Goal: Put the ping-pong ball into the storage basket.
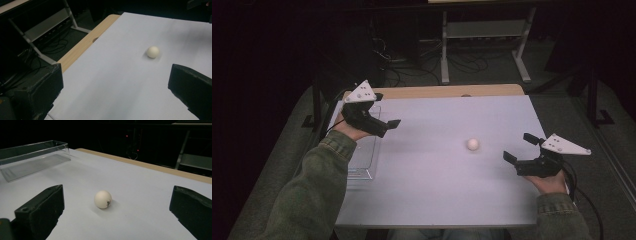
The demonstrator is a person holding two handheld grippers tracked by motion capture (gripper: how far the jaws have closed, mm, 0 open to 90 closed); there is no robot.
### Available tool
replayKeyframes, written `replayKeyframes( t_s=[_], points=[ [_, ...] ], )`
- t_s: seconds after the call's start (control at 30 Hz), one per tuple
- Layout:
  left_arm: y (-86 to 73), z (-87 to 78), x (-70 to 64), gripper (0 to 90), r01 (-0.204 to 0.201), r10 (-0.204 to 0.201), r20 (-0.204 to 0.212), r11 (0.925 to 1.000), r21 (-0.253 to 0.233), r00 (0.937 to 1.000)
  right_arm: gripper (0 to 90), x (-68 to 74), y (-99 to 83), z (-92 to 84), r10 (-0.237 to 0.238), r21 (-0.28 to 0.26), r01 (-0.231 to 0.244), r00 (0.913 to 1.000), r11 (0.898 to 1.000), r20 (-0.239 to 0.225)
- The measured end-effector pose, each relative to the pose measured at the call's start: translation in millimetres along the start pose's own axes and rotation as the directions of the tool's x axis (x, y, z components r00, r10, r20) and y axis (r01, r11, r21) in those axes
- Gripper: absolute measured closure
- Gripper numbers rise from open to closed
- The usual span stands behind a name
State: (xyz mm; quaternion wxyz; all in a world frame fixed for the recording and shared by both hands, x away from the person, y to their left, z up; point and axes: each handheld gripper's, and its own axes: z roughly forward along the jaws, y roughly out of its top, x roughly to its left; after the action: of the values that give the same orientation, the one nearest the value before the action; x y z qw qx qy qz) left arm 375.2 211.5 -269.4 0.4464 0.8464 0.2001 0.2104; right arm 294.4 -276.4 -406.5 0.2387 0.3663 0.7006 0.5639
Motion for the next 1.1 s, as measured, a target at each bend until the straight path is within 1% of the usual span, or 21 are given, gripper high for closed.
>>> replayKeyframes(
  t_s=[0.03,0.23,0.57,0.67,0.9,0.93,1.1],
  points=[
    [0.7,0.9,-0.5,0.0,0.003,-0.003,0.003,1.0000,0.000,1.0000,0.0,0.1,0.1,0.0,0.000,-0.001,0.000,1.0000,1.000,0.000],
    [6.3,8.1,-1.0,0.0,-0.021,0.020,0.020,0.9995,0.024,0.9996,0.0,0.4,0.1,0.1,0.001,-0.001,-0.001,1.0000,1.000,-0.002],
    [11.7,16.3,-1.9,0.0,-0.030,0.029,0.033,0.9990,0.033,0.9990,0.0,0.5,-0.1,0.5,-0.002,0.003,0.002,1.0000,1.000,-0.007],
    [13.2,21.1,-2.0,0.0,-0.042,0.039,0.045,0.9978,0.051,0.9982,0.0,0.6,-0.1,0.6,-0.002,0.003,0.002,1.0000,1.000,-0.008],
    [14.7,28.7,-3.4,0.0,-0.049,0.045,0.055,0.9960,0.074,0.9975,0.0,0.6,-0.2,0.7,-0.001,0.004,0.001,1.0000,1.000,-0.008],
    [14.8,31.9,-4.2,0.0,-0.057,0.052,0.063,0.9942,0.091,0.9967,0.0,0.6,-0.2,0.7,-0.002,0.005,0.002,1.0000,1.000,-0.009],
    [14.8,36.9,-5.5,0.0,-0.067,0.058,0.074,0.9916,0.111,0.9955,0.0,0.6,-0.4,0.9,0.000,0.008,0.000,1.0000,1.000,-0.009]
  ],
)
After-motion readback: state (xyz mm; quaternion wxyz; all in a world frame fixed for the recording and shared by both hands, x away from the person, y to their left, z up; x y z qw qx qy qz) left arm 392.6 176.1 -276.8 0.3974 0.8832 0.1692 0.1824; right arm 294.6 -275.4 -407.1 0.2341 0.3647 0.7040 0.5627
